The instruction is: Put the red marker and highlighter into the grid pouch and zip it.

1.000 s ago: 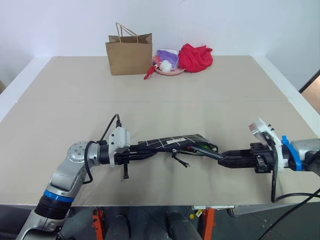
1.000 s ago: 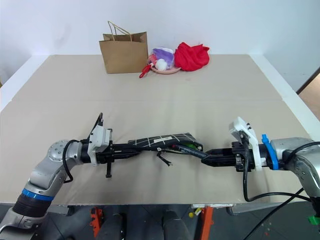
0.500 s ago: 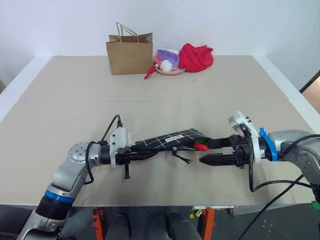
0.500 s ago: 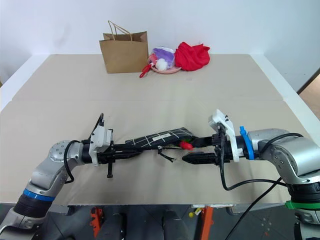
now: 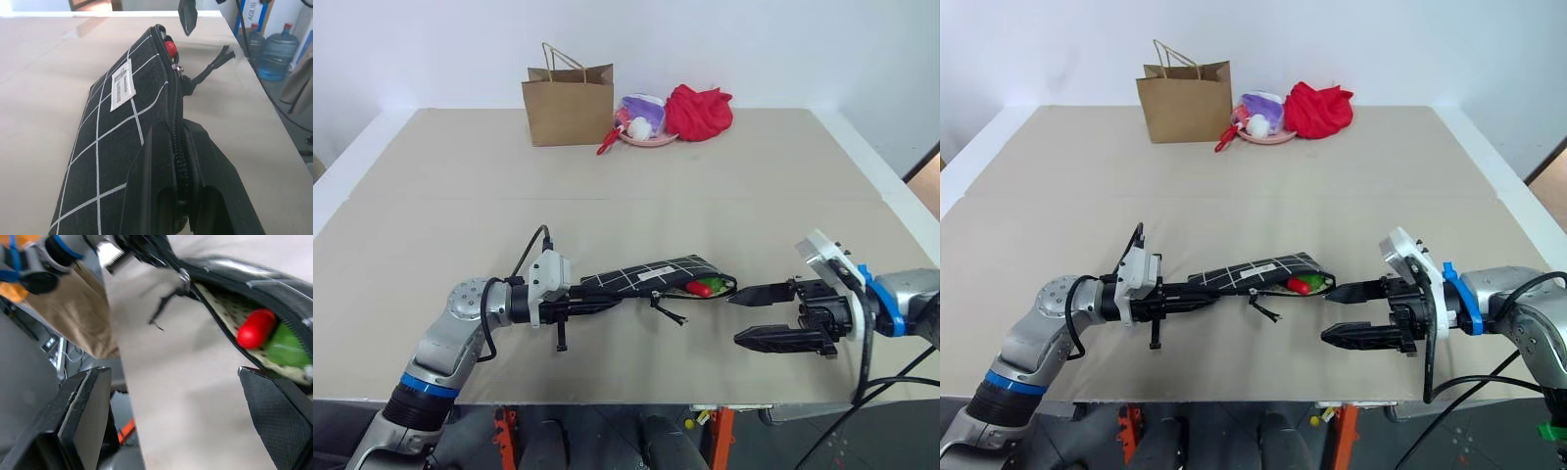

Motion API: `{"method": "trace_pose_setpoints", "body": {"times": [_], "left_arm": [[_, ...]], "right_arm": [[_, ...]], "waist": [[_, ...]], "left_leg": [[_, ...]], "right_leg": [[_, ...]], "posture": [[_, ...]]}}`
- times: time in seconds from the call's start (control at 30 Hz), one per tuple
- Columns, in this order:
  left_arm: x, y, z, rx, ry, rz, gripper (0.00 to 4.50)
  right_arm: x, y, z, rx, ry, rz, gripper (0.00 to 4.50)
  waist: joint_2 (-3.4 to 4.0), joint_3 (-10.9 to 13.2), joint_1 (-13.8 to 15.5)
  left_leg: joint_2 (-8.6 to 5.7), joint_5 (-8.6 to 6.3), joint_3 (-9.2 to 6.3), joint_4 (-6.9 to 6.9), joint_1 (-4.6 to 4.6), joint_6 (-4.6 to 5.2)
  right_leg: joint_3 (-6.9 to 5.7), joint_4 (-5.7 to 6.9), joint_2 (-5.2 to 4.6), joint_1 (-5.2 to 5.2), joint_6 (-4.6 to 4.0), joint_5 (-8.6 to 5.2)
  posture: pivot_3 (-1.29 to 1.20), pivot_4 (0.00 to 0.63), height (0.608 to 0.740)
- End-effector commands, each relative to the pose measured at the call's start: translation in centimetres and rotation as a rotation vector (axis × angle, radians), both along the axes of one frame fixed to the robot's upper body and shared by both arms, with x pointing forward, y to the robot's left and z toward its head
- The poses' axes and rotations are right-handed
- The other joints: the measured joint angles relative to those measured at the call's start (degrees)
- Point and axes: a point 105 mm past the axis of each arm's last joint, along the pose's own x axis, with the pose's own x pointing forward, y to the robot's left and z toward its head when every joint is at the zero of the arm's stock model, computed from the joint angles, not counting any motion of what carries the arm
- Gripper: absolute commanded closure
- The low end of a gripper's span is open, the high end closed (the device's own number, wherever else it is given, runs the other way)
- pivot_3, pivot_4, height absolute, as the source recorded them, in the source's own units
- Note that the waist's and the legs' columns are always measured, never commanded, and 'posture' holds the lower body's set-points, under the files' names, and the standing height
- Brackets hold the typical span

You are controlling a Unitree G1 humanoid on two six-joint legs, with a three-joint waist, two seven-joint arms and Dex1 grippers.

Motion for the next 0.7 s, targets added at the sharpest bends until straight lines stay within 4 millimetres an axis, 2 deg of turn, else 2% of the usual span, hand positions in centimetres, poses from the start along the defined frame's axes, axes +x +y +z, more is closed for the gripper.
{"method": "trace_pose_setpoints", "body": {"times": [0.03, 0.23, 0.5, 0.7], "left_arm": [[0.0, 0.0, 0.9, -0.014, -0.031, -0.011, 4.5], [0.1, -0.1, 1.2, -0.011, -0.041, -0.018, 4.5], [0.0, -0.2, 1.2, -0.014, -0.04, -0.014, 4.5], [-0.1, -0.1, 1.2, -0.011, -0.037, -0.01, 4.5]], "right_arm": [[-0.9, 2.1, 1.4, 0.048, -0.104, 0.083, 0.04], [-1.3, 4.1, -0.2, 0.062, -0.006, 0.119, 0.04], [0.0, 6.0, -1.2, 0.078, -0.109, 0.147, 0.04], [0.1, 6.8, -1.8, 0.08, -0.088, 0.186, 0.04]], "waist": [[0.0, 0.0, -0.07], [-0.05, 0.01, 0.1], [-0.05, 0.01, 0.15], [-0.05, 0.01, 0.14]], "left_leg": [[0.0, 0.01, 0.0, 0.0, 0.03, 0.0], [-0.01, 0.09, 0.0, 0.05, 0.0, -0.14], [0.0, 0.09, -0.01, -0.01, -0.03, -0.13], [0.0, 0.09, -0.01, 0.0, -0.05, -0.14]], "right_leg": [[0.0, 0.02, 0.01, 0.01, -0.01, 0.02], [0.01, 0.01, -0.02, 0.03, -0.07, 0.01], [0.0, 0.02, 0.0, -0.01, 0.01, 0.02], [0.0, 0.02, 0.0, -0.01, 0.02, 0.01]], "posture": [[0.0, 0.15, 0.74], [0.0, 0.15, 0.74], [0.0, 0.15, 0.74], [0.0, 0.15, 0.74]]}}
